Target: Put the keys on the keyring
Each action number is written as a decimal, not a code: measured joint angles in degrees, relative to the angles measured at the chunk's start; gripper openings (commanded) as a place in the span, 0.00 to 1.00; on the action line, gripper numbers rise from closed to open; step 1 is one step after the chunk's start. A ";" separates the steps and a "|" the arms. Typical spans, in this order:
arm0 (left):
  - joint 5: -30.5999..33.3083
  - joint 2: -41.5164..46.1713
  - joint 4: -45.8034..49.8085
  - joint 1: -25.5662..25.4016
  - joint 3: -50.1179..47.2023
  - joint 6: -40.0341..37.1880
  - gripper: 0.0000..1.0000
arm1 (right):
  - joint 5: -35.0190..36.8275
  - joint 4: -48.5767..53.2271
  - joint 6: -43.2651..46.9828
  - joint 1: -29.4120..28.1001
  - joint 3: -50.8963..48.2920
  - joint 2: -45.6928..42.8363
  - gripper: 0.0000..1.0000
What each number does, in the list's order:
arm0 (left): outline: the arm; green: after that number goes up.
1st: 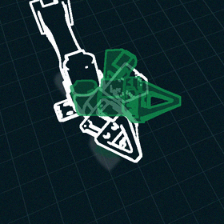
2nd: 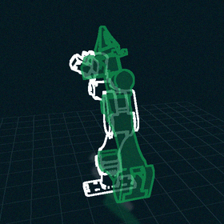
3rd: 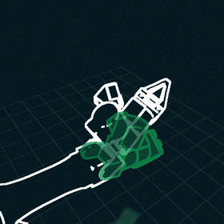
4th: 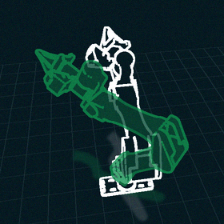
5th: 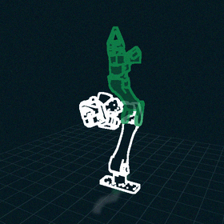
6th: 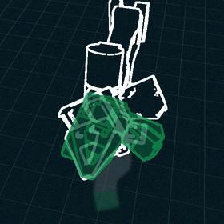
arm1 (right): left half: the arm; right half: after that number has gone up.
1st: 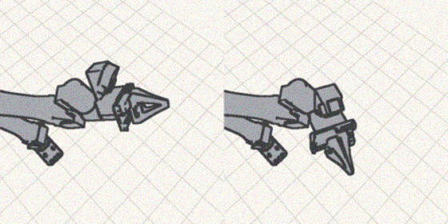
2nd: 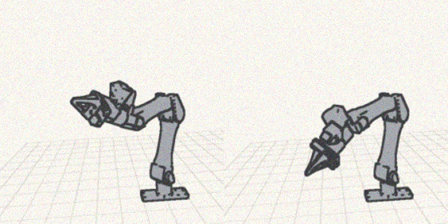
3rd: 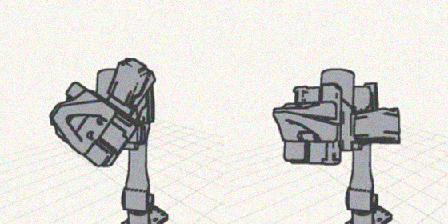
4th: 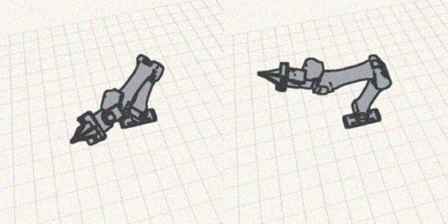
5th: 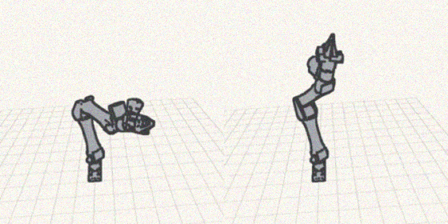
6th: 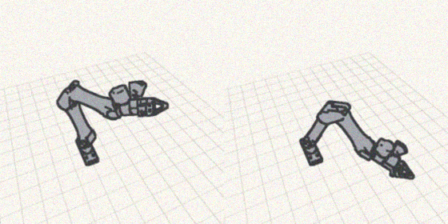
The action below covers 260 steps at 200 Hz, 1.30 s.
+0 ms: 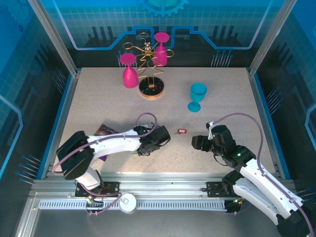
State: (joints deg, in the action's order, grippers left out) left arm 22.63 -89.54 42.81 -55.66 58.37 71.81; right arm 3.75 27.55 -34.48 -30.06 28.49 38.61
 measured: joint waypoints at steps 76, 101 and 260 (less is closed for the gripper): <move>-7.67 10.78 -2.38 2.91 5.97 -2.80 0.00 | -5.97 -10.95 14.43 -7.52 1.27 0.79 0.57; -12.22 14.64 -7.10 5.46 2.47 0.02 0.00 | -5.09 -17.27 21.24 -12.68 1.14 3.15 0.50; -33.00 14.10 -27.19 7.13 -15.91 18.95 0.00 | 0.59 -51.12 42.58 -30.03 -11.63 25.77 0.39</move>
State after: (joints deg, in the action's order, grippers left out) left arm -10.37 -75.44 15.62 -48.53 42.46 90.76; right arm 4.34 -23.57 8.10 -60.10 16.86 64.38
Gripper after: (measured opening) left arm 0.049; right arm 0.398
